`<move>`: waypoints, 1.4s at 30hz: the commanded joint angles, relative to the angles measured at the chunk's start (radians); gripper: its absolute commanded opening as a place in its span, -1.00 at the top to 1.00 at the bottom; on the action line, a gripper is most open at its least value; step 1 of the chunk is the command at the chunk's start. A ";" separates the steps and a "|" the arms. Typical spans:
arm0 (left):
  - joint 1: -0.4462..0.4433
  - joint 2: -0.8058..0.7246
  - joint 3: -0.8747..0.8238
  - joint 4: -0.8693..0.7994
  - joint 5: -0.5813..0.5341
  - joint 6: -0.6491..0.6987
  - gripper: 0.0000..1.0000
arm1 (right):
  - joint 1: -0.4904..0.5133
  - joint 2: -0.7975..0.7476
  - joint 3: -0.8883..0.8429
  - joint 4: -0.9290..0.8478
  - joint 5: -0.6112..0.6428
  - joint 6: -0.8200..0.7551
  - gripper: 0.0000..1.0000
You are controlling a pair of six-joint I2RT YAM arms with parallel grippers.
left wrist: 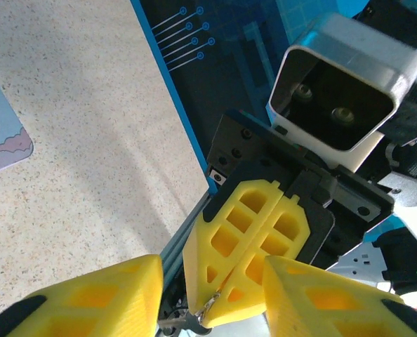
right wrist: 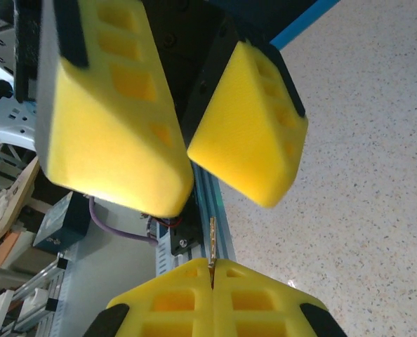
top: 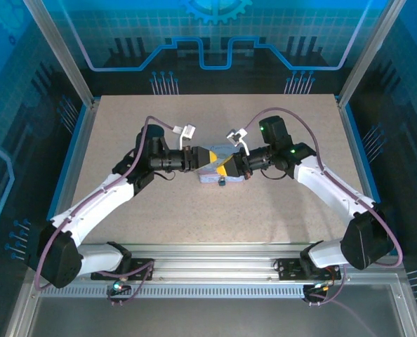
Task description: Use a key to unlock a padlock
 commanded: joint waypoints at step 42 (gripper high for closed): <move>-0.052 0.004 -0.075 0.168 -0.296 -0.098 1.00 | 0.086 -0.177 -0.402 0.817 0.483 0.704 -0.13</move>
